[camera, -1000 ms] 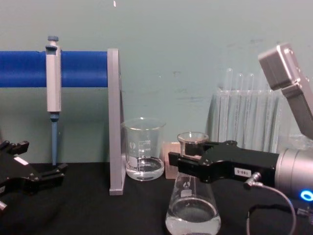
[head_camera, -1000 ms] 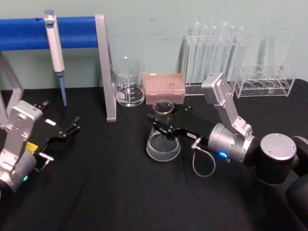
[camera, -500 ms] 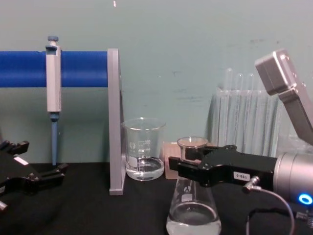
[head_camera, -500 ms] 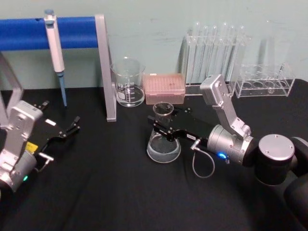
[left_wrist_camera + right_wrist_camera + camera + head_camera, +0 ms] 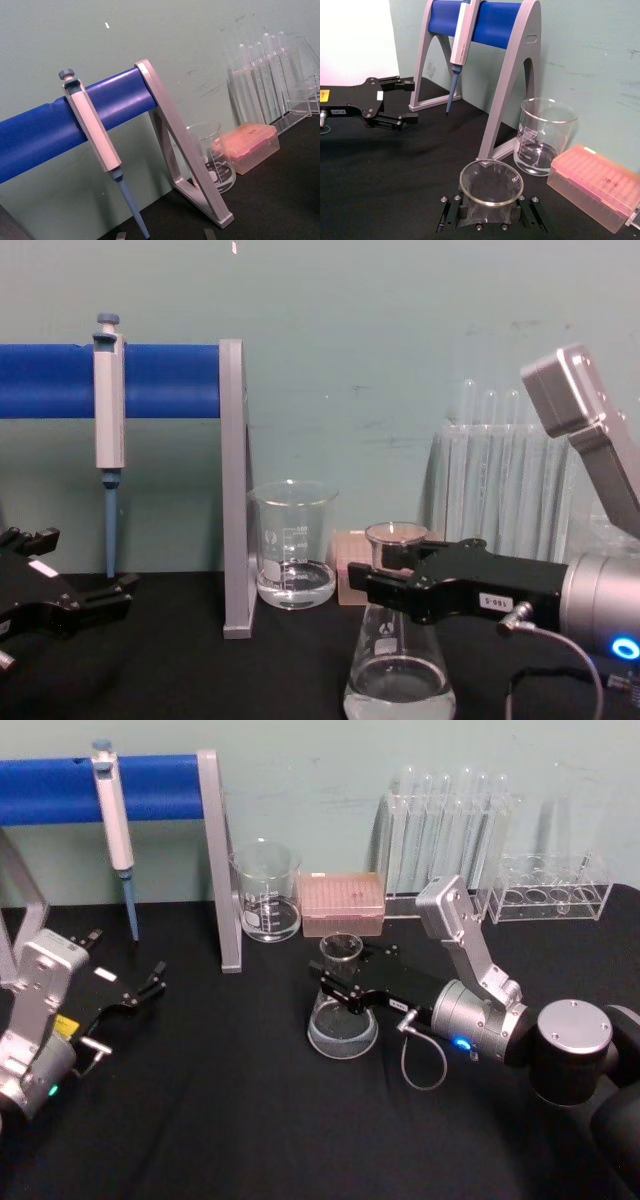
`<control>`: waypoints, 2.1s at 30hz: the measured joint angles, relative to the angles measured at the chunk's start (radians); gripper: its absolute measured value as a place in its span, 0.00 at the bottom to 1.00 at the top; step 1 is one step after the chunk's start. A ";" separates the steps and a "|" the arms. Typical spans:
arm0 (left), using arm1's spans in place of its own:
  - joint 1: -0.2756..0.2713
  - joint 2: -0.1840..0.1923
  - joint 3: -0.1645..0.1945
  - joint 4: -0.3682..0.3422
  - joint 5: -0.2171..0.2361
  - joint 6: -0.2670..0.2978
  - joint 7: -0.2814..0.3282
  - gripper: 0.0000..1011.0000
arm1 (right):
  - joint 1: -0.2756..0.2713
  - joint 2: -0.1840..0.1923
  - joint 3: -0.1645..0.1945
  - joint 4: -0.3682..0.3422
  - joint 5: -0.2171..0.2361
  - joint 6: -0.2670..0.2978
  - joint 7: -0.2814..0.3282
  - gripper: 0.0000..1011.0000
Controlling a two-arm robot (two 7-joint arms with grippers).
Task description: Grasp the erlenmeyer flask with one hand, shake it three times, then place it back.
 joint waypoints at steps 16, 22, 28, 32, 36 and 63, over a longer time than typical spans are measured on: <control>0.000 0.000 0.000 0.000 0.000 0.000 0.000 0.99 | 0.000 0.000 0.000 -0.001 0.002 -0.001 0.002 0.84; 0.000 0.000 0.000 0.000 0.000 0.000 0.000 0.99 | 0.000 0.000 0.000 -0.001 0.003 -0.002 0.003 0.99; 0.000 0.000 0.000 0.000 0.000 0.000 0.000 0.99 | 0.000 0.000 0.000 -0.001 0.003 -0.002 0.004 0.99; 0.000 0.000 0.000 0.000 0.000 0.000 0.000 0.99 | -0.008 0.008 0.003 -0.012 0.009 -0.002 0.011 0.99; 0.000 0.000 0.000 0.000 0.000 0.000 0.000 0.99 | -0.027 0.029 0.012 -0.040 0.019 0.000 0.019 0.99; 0.000 0.000 0.000 0.000 0.000 0.000 0.000 0.99 | -0.166 0.197 0.086 -0.227 0.113 0.012 0.048 0.99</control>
